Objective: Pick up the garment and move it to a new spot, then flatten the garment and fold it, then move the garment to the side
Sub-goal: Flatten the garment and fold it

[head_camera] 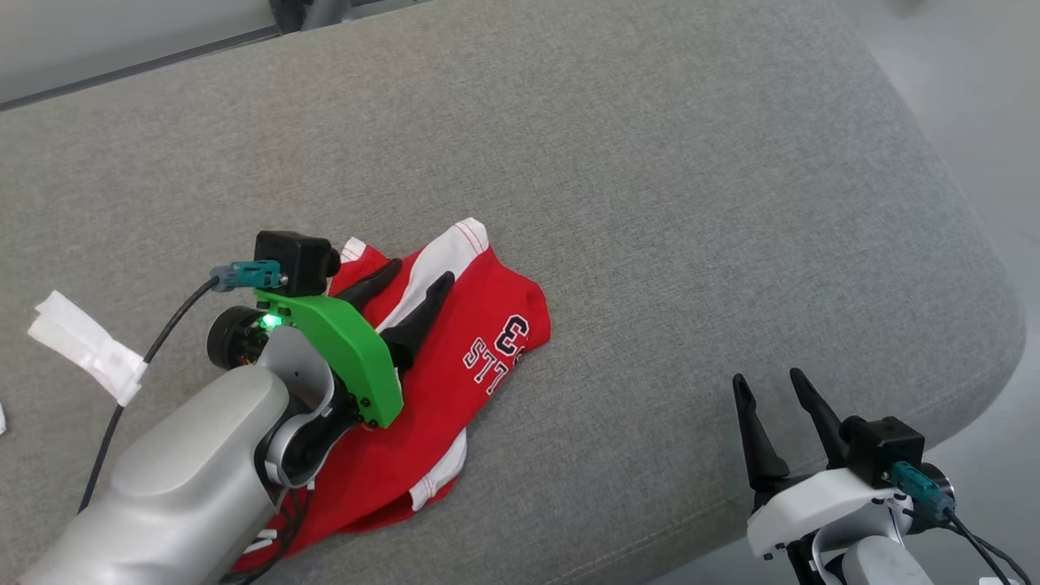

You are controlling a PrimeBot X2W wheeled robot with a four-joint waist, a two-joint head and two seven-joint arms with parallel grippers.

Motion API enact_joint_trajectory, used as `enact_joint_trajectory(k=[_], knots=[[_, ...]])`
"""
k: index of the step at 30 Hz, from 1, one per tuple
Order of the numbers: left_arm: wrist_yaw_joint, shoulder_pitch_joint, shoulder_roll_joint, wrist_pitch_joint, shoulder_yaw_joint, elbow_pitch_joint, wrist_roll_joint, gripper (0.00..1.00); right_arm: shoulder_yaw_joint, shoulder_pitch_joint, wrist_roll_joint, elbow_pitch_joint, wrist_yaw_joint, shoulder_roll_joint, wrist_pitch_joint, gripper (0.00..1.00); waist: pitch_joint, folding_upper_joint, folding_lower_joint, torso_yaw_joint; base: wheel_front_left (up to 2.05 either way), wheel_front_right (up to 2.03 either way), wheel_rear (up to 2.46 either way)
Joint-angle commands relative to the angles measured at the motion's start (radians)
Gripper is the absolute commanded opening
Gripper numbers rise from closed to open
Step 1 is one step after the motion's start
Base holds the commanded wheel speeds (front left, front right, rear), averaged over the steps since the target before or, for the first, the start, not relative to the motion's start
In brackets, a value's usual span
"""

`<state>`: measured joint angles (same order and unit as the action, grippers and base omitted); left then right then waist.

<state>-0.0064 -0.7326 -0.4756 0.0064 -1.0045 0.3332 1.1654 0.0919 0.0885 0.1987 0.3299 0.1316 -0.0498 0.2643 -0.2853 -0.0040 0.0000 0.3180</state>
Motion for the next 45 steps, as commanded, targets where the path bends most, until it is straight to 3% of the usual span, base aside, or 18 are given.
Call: enact_joint_trajectory(k=[1,5,6,7,8,11,19,29,36,37,38,39,45], knots=[[-0.011,-0.023,0.008,0.014,-0.01,0.029,-0.014,1.0,-0.001,0.004,0.007,0.0,-0.002,-0.001,0.0,1.0,-0.021,0.004,0.0,0.03,0.0,0.0,0.0],[-0.032,-0.033,0.022,0.026,-0.021,0.065,-0.011,0.96,0.003,-0.001,0.013,0.003,-0.002,-0.001,0.0,1.0,-0.014,0.004,0.0,0.032,0.0,0.0,0.0],[-0.033,-0.034,0.023,0.023,-0.022,0.076,-0.016,0.69,0.006,0.001,0.015,0.003,-0.002,-0.001,0.0,1.0,-0.012,0.004,0.0,0.031,0.0,0.0,0.0],[-0.033,-0.034,0.023,0.023,-0.022,0.076,-0.016,0.69,0.006,0.001,0.015,0.003,-0.002,-0.001,0.0,1.0,-0.012,0.004,0.0,0.031,0.0,0.0,0.0],[-0.033,-0.034,0.026,0.02,-0.023,0.086,-0.019,0.49,0.009,0.003,0.014,0.003,-0.002,-0.001,0.0,1.0,-0.009,0.004,0.0,0.03,0.0,0.0,0.0],[-0.043,-0.036,0.037,0.013,-0.033,0.103,-0.027,0.0,0.011,0.007,0.015,0.002,-0.002,-0.001,0.0,1.0,-0.003,0.004,0.0,0.026,0.0,0.0,0.0],[-0.057,-0.041,0.061,-0.021,-0.077,0.079,-0.095,0.0,0.0,-0.006,0.0,0.009,-0.002,-0.001,0.0,1.0,0.016,0.004,0.0,0.007,0.0,0.0,0.0],[0.028,0.074,0.102,-0.057,-0.206,-0.038,-0.22,0.0,-0.008,-0.02,-0.007,0.007,-0.002,-0.001,0.0,1.0,0.044,0.004,0.0,-0.017,0.0,0.0,0.0],[0.008,0.146,0.173,-0.134,-0.226,0.043,-0.231,0.0,-0.007,-0.011,-0.014,0.005,-0.002,-0.001,0.0,1.0,0.038,0.004,0.0,-0.029,0.0,0.0,0.0],[0.007,0.147,0.18,-0.151,-0.226,0.056,-0.239,0.33,-0.008,-0.011,-0.016,0.006,-0.002,-0.001,0.0,1.0,0.037,0.004,0.0,-0.029,0.0,0.0,0.0],[0.005,0.15,0.189,-0.169,-0.222,0.069,-0.24,0.81,-0.009,-0.011,-0.018,0.006,-0.002,-0.001,0.0,1.0,0.037,0.004,0.0,-0.031,0.0,0.0,0.0],[0.006,0.151,0.199,-0.184,-0.217,0.079,-0.24,1.0,-0.01,-0.012,-0.018,0.007,-0.002,-0.001,0.0,1.0,0.038,0.004,0.0,-0.032,0.0,0.0,0.0],[-0.036,0.17,0.214,-0.24,-0.168,0.025,-0.194,1.0,-0.021,-0.03,-0.026,0.009,-0.002,-0.001,0.0,1.0,0.051,0.004,0.0,-0.054,0.0,0.0,0.0]])
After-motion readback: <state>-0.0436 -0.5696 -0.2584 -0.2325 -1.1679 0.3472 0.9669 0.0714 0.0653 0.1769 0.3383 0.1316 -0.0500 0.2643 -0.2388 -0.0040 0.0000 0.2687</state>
